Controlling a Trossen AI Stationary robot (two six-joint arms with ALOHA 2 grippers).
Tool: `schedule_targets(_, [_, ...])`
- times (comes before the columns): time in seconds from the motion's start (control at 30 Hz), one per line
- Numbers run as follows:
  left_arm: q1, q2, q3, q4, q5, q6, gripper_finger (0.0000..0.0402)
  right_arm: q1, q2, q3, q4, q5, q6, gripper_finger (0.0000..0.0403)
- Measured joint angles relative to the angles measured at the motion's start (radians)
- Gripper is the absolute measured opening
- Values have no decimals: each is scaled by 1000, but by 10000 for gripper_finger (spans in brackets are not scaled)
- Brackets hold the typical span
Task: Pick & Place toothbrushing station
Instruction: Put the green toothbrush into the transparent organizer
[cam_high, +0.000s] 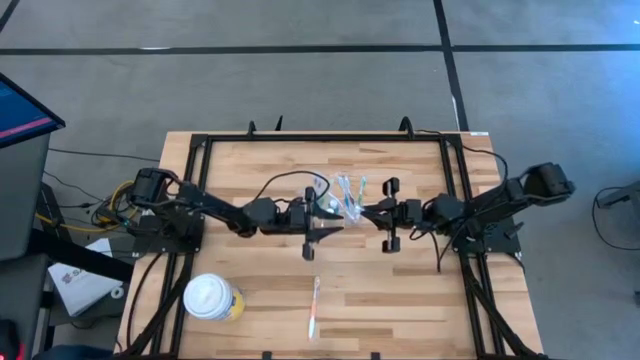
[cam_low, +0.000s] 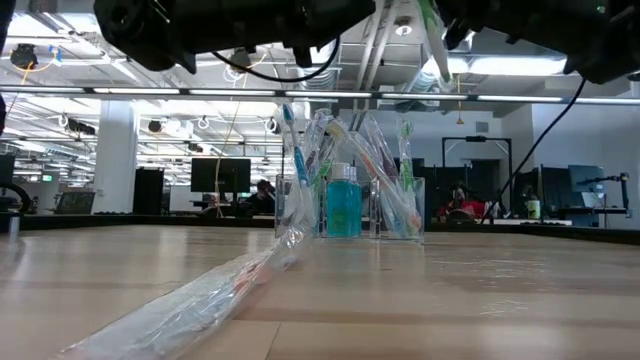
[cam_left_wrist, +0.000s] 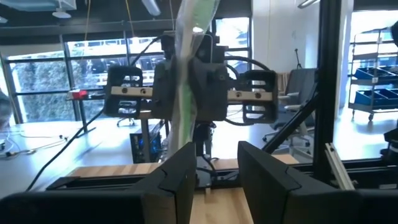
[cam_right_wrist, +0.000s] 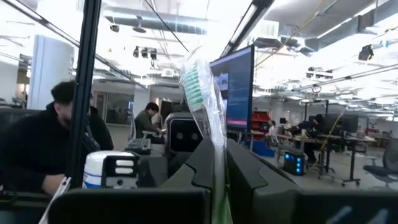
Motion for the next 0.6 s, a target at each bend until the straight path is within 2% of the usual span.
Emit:
schedule_targets(0.13, [8,0,0,14,3,0,112,-13,50,1,71,-10,16,12])
schedule_targets(0.3, [13,0,18,24,52,0,112,-32,109,49,78,-63,35,12])
schedule_targets(0.6, [15,0,31,5,52,0,112,-36,160,111,77,-111,35,15])
